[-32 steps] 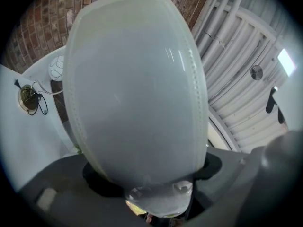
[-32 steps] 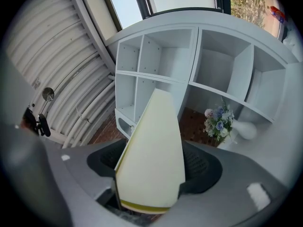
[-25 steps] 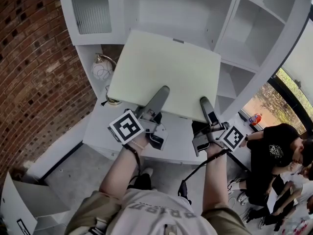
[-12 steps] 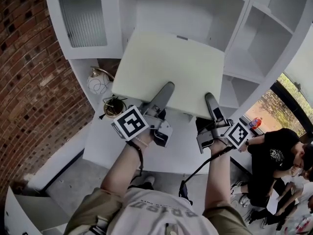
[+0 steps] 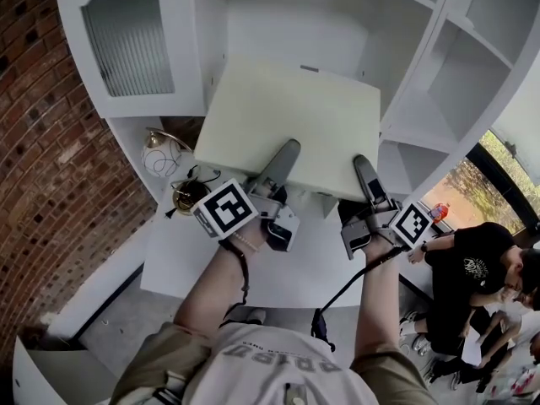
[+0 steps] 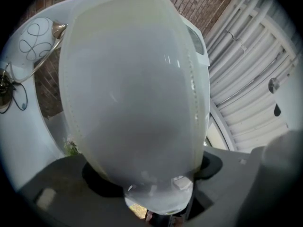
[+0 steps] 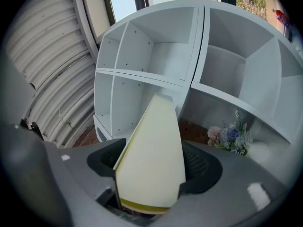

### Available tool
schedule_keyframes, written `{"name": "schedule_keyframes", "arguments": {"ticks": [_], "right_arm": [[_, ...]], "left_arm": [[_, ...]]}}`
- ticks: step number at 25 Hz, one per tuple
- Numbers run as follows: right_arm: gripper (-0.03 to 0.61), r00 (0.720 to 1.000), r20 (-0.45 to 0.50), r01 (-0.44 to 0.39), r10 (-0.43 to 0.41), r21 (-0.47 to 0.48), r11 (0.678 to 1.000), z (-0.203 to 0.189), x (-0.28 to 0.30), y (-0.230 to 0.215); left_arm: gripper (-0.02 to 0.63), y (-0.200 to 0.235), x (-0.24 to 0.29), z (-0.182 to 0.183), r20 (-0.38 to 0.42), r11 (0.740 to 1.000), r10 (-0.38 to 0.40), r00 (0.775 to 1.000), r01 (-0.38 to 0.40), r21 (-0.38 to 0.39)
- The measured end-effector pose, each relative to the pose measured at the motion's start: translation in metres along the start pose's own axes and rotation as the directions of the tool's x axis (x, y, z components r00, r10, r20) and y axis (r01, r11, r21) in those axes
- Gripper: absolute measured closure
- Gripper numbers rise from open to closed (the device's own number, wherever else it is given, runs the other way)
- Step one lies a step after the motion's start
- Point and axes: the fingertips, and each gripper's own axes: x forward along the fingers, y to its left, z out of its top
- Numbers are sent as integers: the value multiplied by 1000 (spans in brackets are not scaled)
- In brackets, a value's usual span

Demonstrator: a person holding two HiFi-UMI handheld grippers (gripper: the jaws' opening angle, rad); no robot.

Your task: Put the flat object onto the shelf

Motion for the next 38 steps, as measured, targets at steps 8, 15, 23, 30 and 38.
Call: {"name": "schedule_keyframes", "arguments": {"ticks": [8, 15, 23, 30, 38], "right_arm": [[222, 1000, -1, 13, -13, 11, 1000, 12, 15, -5], [194, 1000, 24, -10, 11, -22, 1000, 22, 19, -1], [123, 991, 73, -108, 113, -65, 992, 27, -5, 15], [123, 983, -55, -178, 175, -51, 983, -33, -6, 22], [247, 970, -139, -201, 197, -12, 980, -77, 28, 29]], "left_arm": [[249, 7, 13, 7, 17, 993, 3, 1000, -1, -114], [264, 8, 15, 8, 47, 989, 36, 998, -29, -143], [270, 7, 18, 15, 78, 981, 56, 995, -40, -190], [270, 6, 25, 17, 79, 975, 88, 993, -70, -210], [261, 5, 30, 15, 49, 978, 90, 995, -79, -192]]}}
